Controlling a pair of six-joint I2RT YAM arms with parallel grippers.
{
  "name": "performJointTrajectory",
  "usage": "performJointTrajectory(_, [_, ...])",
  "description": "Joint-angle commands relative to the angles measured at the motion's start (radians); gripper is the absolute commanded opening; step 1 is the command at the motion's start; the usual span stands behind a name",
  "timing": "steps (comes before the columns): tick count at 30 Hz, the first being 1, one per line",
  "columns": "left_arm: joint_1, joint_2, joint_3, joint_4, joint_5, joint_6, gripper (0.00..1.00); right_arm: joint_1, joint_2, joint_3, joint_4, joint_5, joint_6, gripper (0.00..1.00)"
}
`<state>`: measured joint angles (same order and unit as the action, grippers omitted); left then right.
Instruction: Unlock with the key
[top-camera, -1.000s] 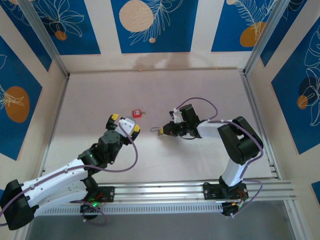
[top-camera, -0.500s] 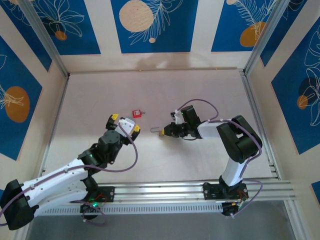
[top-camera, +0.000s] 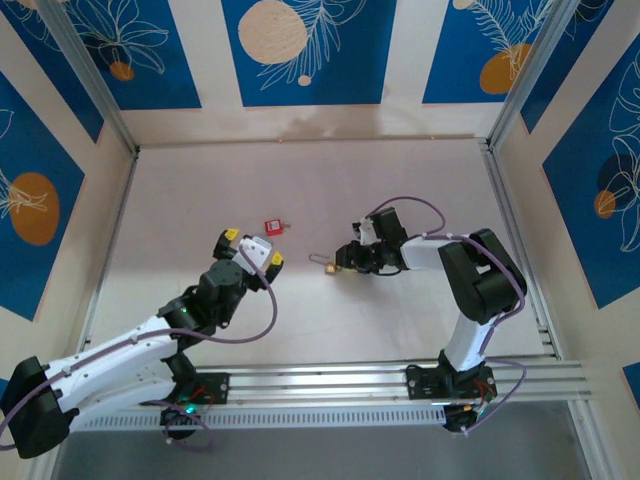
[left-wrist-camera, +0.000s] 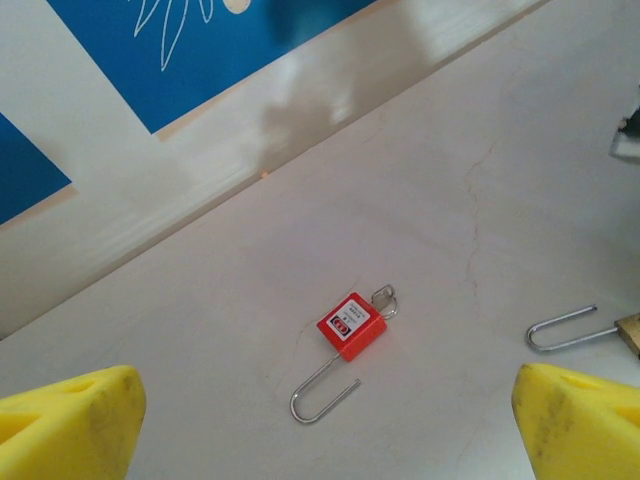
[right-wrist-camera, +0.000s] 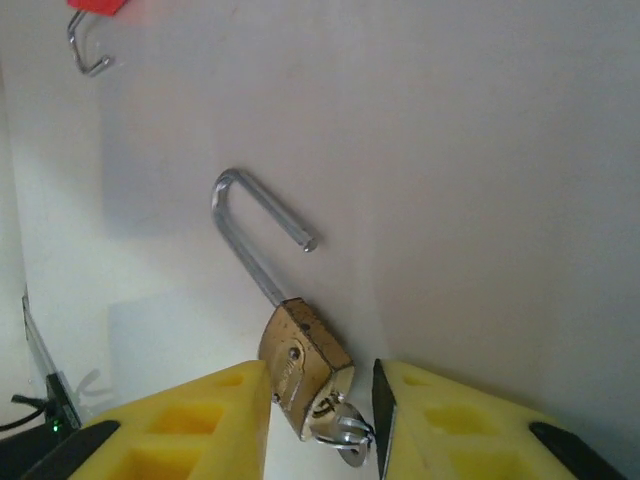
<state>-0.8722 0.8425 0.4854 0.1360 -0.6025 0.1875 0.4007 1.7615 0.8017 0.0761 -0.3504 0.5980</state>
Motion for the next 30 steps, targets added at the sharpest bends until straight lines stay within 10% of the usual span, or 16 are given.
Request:
performJointTrajectory(1, [0.009, -0.029, 0.044, -0.032, 0.013, -0.018, 0.95, -0.031, -0.043, 0.039, -0.102, 0.039, -0.034, 0.37])
performJointTrajectory(14, [0.009, -0.064, 0.172, -0.166, -0.054, -0.029, 1.00, -0.029, -0.410, 0.151, -0.369, 0.281, -0.158, 0.70])
performJointTrajectory(16, [0.009, -0.065, 0.209, -0.189, -0.069, -0.020, 1.00, -0.017, -0.499, 0.173, -0.377, 0.305, -0.174, 0.99])
performJointTrajectory(24, [0.008, -0.042, 0.312, -0.246, -0.116, 0.029, 1.00, 0.114, -0.721, 0.255, -0.398, 0.575, -0.319, 0.99])
performJointTrajectory(30, [0.020, -0.042, 0.066, 0.142, -0.069, 0.228, 1.00, 0.078, -0.680, 0.191, -0.356, 0.694, -0.331, 0.99])
